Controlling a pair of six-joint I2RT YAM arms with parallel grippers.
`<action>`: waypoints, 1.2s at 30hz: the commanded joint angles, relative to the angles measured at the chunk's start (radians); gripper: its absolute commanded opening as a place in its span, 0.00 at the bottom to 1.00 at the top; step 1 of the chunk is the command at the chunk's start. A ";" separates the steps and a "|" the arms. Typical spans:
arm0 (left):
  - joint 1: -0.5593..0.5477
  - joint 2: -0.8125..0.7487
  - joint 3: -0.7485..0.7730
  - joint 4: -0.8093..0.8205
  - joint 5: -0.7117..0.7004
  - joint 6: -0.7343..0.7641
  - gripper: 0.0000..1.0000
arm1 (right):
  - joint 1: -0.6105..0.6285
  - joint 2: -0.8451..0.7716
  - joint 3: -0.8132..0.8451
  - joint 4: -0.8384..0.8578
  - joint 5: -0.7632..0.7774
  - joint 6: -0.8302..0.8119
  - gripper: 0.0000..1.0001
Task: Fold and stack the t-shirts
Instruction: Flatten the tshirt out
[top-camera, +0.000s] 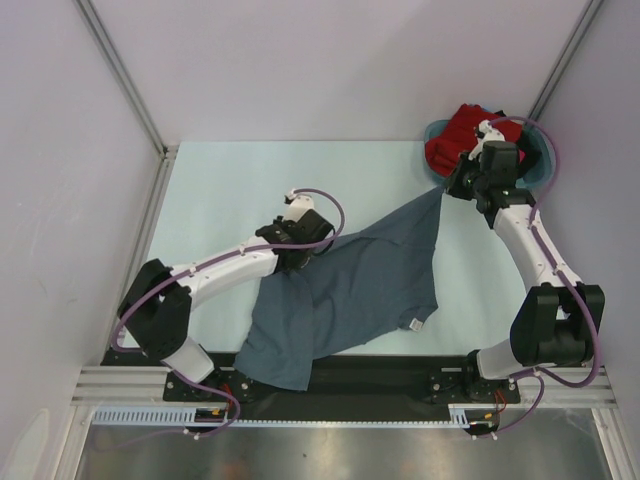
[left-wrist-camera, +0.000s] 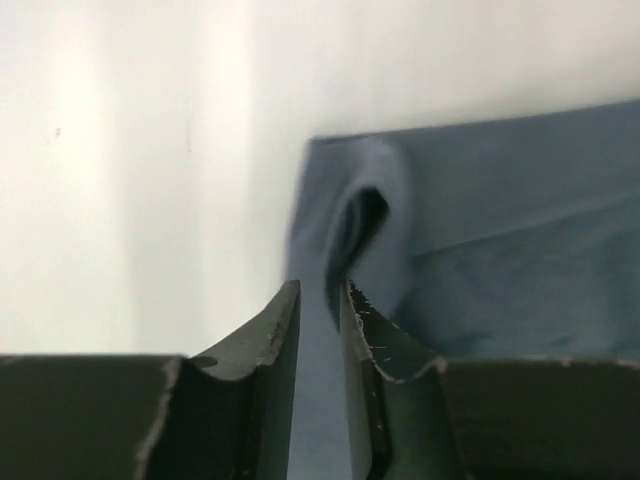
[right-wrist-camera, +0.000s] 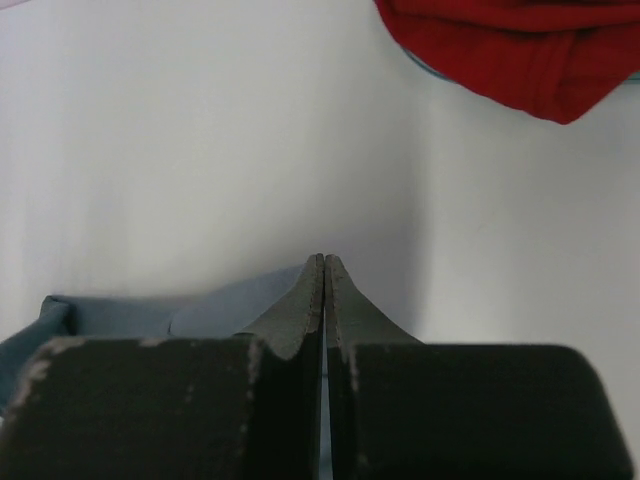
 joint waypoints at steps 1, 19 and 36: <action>0.023 -0.052 -0.024 -0.022 -0.040 -0.014 0.30 | -0.020 -0.030 0.048 0.013 0.043 -0.017 0.00; 0.032 -0.046 -0.086 0.247 0.296 0.094 0.47 | -0.023 -0.025 0.034 0.018 -0.005 -0.013 0.00; -0.092 0.220 -0.009 0.305 0.322 0.052 0.38 | -0.025 -0.024 0.027 0.013 -0.017 -0.013 0.00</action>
